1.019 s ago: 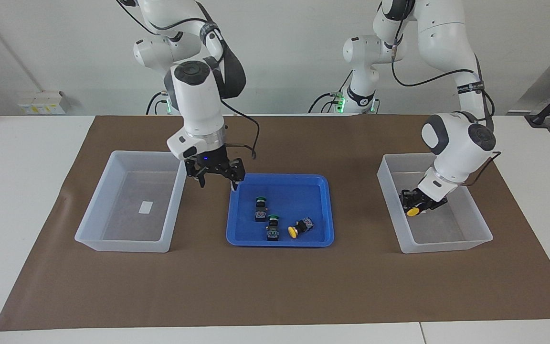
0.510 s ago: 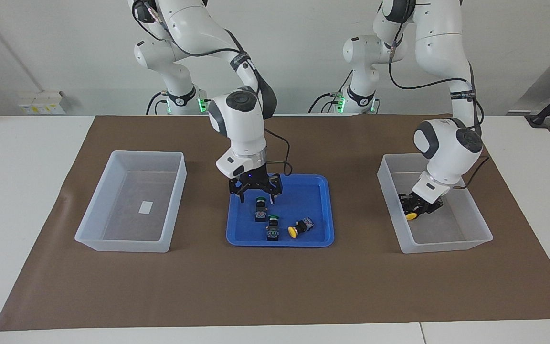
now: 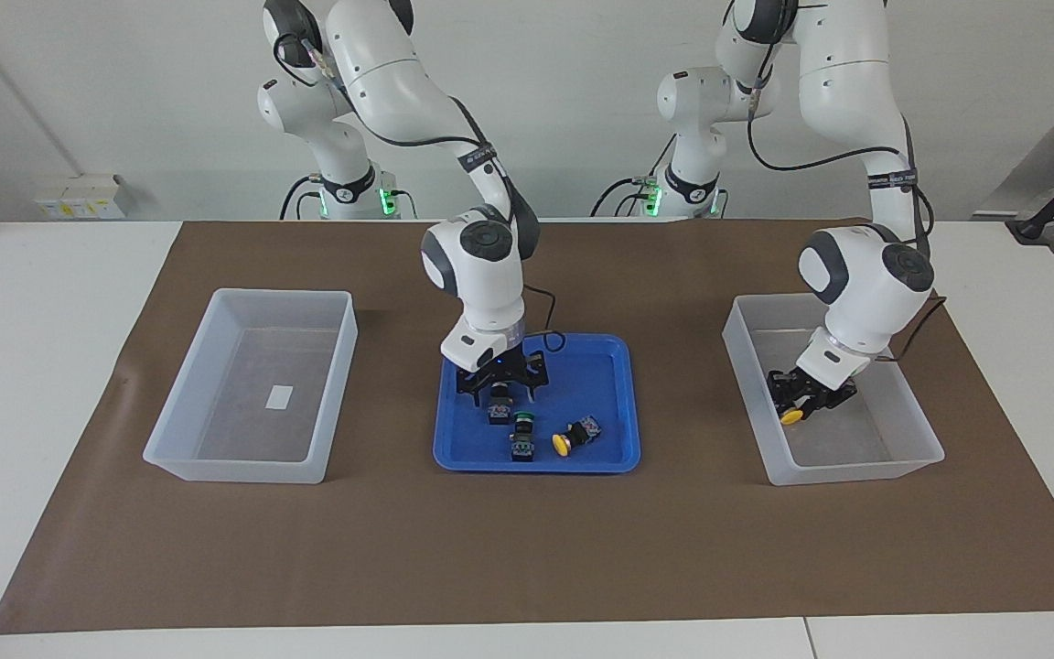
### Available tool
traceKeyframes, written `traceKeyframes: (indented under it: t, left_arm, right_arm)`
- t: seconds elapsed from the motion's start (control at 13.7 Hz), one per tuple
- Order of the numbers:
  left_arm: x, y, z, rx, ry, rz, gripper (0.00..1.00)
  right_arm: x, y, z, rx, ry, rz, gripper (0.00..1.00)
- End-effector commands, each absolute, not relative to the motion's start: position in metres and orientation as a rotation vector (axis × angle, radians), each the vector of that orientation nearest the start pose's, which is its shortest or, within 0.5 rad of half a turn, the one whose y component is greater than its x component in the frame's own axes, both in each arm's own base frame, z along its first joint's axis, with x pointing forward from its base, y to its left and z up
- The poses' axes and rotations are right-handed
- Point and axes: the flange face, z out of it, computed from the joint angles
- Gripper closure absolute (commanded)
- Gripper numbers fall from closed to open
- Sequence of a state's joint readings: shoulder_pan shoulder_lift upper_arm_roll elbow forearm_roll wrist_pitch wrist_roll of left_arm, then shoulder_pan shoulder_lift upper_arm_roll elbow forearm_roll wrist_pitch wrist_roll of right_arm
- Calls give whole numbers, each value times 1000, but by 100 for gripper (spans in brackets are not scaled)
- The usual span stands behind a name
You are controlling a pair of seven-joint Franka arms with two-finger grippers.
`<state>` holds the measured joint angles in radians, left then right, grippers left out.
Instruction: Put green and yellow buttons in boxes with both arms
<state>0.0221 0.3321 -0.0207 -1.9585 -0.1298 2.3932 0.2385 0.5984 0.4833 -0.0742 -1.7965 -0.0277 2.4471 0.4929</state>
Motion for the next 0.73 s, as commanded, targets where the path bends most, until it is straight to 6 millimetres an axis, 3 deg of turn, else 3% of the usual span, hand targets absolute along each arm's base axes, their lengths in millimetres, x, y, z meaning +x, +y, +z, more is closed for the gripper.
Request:
traceKeyframes:
  t: [0.0, 0.15, 0.36, 0.44, 0.58, 0.66]
  left_arm:
    - [635, 6, 329, -3221, 257, -160, 20]
    - [650, 11, 364, -3237, 259, -123, 21]
    - [662, 9, 427, -3257, 277, -38, 22]
    - [663, 2, 445, -3263, 277, -4, 22]
    - [663, -18, 466, -3277, 118, 36, 24]
    - [661, -47, 468, -3278, 10, 48, 24]
  right_arm:
    - [571, 331, 302, -3128, -161, -230, 0]
    - [568, 329, 308, -3138, -161, -205, 15]
    - [563, 327, 308, -3144, -159, -184, 16]
    - [562, 326, 307, -3145, -161, -185, 16]
    - [559, 324, 303, -3139, -157, -194, 21]
    - [558, 324, 301, -3136, -151, -200, 23]
